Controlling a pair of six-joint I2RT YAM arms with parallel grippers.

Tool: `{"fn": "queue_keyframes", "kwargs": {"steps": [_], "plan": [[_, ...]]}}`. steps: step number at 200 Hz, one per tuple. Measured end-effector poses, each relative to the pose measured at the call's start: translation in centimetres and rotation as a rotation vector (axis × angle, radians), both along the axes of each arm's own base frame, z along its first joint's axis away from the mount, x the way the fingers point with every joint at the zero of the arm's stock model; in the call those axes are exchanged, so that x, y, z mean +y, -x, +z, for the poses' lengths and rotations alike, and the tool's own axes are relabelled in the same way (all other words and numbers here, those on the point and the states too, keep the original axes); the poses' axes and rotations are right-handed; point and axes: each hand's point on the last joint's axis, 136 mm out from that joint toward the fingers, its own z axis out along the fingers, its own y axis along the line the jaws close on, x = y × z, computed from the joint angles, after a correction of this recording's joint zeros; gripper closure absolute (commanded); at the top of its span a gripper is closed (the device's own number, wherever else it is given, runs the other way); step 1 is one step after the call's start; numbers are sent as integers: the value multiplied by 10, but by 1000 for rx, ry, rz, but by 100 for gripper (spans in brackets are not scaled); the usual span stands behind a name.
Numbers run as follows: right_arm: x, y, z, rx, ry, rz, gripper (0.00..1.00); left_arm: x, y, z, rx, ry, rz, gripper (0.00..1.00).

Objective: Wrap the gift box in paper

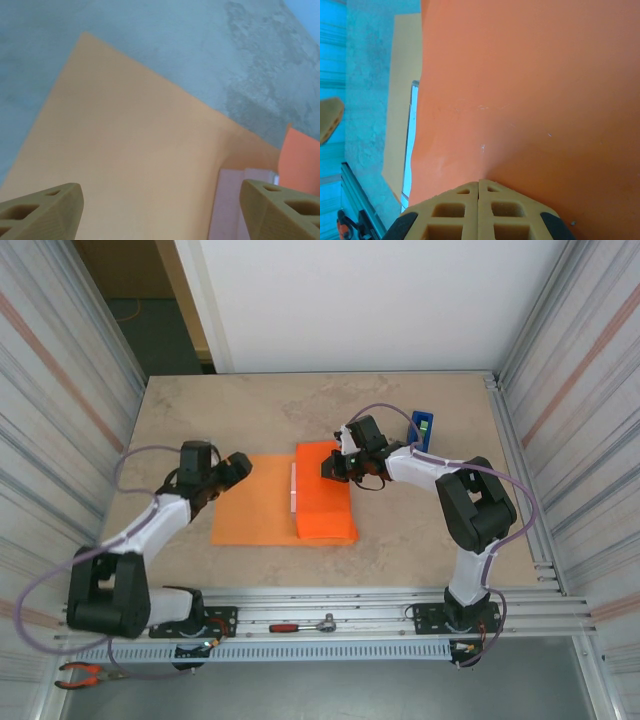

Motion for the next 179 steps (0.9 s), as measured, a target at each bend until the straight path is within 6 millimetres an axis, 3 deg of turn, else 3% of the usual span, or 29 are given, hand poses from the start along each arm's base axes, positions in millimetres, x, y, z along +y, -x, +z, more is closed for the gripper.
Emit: {"fn": "queue_keyframes", "kwargs": {"steps": [37, 80, 100, 133, 179], "plan": [[0, 0, 0, 1, -3, 1, 100, 14, 63, -31, 142, 16, 105, 16], [0, 0, 0, 2, -11, 4, 100, -26, 112, -41, 194, 75, 45, 20], [0, 0, 0, 1, -13, 5, 100, -36, 129, -48, 213, 105, 55, 23], [0, 0, 0, 1, -14, 5, 100, -37, 145, -65, 265, 110, 101, 25], [0, 0, 0, 2, -15, 6, 100, -39, 141, -76, 283, 114, 139, 26]]}}
